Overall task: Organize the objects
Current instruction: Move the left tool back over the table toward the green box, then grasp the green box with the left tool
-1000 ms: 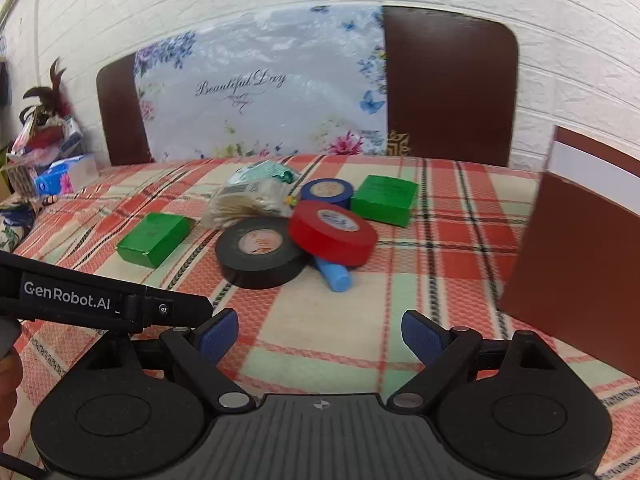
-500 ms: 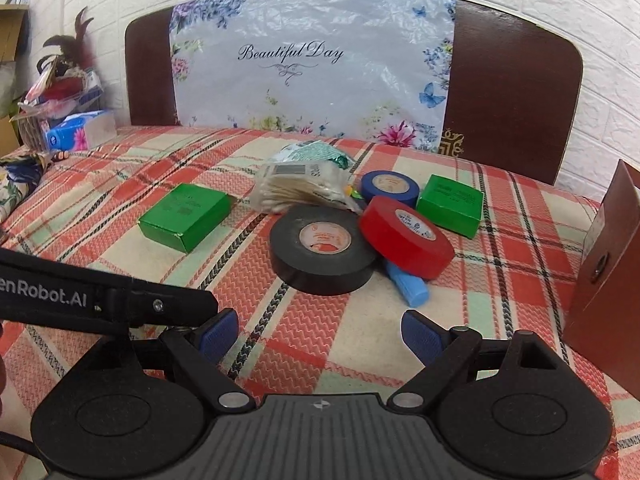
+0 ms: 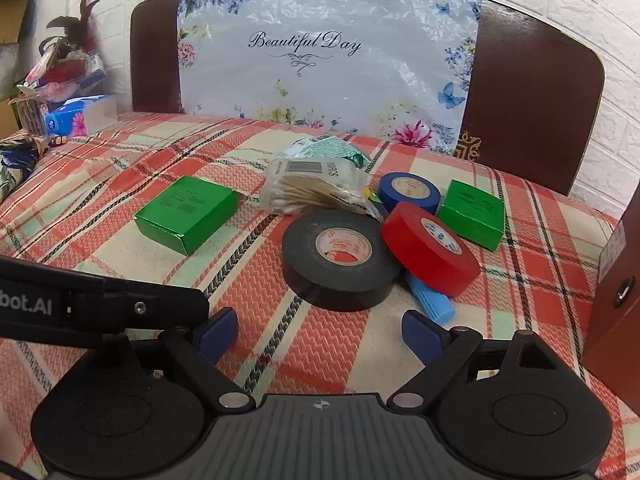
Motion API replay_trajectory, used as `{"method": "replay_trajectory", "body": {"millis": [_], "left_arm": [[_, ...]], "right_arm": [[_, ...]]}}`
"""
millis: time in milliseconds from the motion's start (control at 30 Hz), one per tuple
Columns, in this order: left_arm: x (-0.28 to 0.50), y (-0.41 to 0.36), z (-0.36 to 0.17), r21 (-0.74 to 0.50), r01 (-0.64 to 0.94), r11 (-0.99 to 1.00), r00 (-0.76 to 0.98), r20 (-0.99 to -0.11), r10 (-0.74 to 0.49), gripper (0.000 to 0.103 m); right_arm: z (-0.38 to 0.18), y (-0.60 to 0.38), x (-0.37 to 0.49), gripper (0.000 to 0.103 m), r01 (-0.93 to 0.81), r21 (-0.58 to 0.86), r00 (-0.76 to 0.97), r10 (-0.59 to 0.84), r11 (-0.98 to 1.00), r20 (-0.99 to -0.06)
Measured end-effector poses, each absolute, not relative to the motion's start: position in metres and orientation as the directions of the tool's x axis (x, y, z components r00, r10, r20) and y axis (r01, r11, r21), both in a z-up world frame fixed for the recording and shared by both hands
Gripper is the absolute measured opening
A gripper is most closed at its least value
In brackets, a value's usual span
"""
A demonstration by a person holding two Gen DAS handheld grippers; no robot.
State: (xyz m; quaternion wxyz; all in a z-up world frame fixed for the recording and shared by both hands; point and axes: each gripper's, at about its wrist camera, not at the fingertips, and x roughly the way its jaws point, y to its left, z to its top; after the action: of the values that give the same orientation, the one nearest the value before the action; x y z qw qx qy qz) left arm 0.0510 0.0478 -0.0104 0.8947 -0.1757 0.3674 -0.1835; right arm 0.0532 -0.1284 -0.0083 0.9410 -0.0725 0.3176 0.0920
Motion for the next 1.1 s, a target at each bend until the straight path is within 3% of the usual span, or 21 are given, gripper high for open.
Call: {"method": "replay_trajectory", "body": {"millis": [233,367,533,700,833,933,1100], "left_arm": [[0.054,0.056,-0.010,-0.457,0.169,0.873,0.678,-0.589,-0.440,0.054],[0.055,0.062,-0.010,-0.461,0.156,0.874,0.682,-0.590,-0.432,0.054],[0.057,0.086,-0.008,-0.474,0.106,0.874,0.700,-0.589,-0.404,0.054],[0.060,0.109,-0.002,-0.484,0.069,0.872,0.722,-0.579,-0.378,0.054],[0.072,0.117,0.005,-0.480,0.062,0.875,0.729,-0.577,-0.368,0.054],[0.084,0.116,0.018,-0.464,0.098,0.881,0.740,-0.558,-0.375,0.054],[0.109,0.103,0.023,-0.392,0.152,0.907,0.715,-0.590,-0.375,0.054]], "right_arm": [[-0.009,-0.119,0.063,0.088,-0.235,-0.101,0.789,0.129,0.967,-0.601],[-0.009,-0.115,0.068,0.096,-0.238,-0.108,0.791,0.128,0.965,-0.598],[-0.008,-0.114,0.069,0.097,-0.217,-0.085,0.788,0.123,0.972,-0.603],[-0.009,-0.113,0.058,0.092,-0.241,-0.021,0.768,0.178,0.970,-0.616],[-0.008,-0.097,0.048,0.093,-0.317,-0.078,0.774,0.210,0.945,-0.598],[-0.007,-0.084,0.050,0.082,-0.379,-0.074,0.760,0.264,0.922,-0.594],[-0.006,-0.059,0.073,0.081,-0.435,-0.103,0.760,0.304,0.894,-0.574]]}}
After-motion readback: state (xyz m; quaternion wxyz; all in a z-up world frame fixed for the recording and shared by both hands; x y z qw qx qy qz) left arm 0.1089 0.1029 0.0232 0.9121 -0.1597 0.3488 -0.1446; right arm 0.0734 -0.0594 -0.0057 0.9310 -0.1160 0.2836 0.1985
